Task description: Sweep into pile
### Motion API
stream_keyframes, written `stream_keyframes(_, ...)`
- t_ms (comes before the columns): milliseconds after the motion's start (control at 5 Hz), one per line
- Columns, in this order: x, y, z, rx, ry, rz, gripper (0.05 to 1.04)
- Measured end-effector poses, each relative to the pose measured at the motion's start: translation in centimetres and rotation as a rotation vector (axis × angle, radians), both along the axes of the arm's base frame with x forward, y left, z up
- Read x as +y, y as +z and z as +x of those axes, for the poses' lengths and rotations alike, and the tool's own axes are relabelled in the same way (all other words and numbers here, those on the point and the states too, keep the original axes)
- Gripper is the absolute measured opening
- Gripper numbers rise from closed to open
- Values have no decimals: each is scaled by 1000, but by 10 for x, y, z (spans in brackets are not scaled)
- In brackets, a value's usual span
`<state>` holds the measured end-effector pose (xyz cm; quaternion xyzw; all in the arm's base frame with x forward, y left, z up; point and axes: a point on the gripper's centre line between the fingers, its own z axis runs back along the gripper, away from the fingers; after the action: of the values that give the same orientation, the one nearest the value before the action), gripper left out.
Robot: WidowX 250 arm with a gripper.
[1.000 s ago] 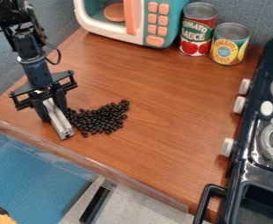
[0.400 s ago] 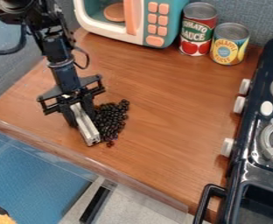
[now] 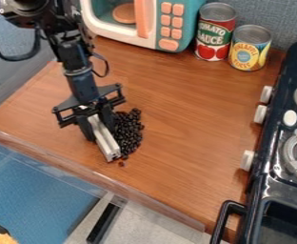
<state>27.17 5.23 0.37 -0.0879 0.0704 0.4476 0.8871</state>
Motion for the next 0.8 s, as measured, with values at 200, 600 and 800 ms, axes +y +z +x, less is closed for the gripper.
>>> stream_keyframes(200, -6, 0, 8, -4, 24, -2, 381)
stream_keyframes(600, -13, 0, 34, -29, 72, -14, 381)
stream_keyframes(800, -14, 0, 44, -32, 89, -13, 381)
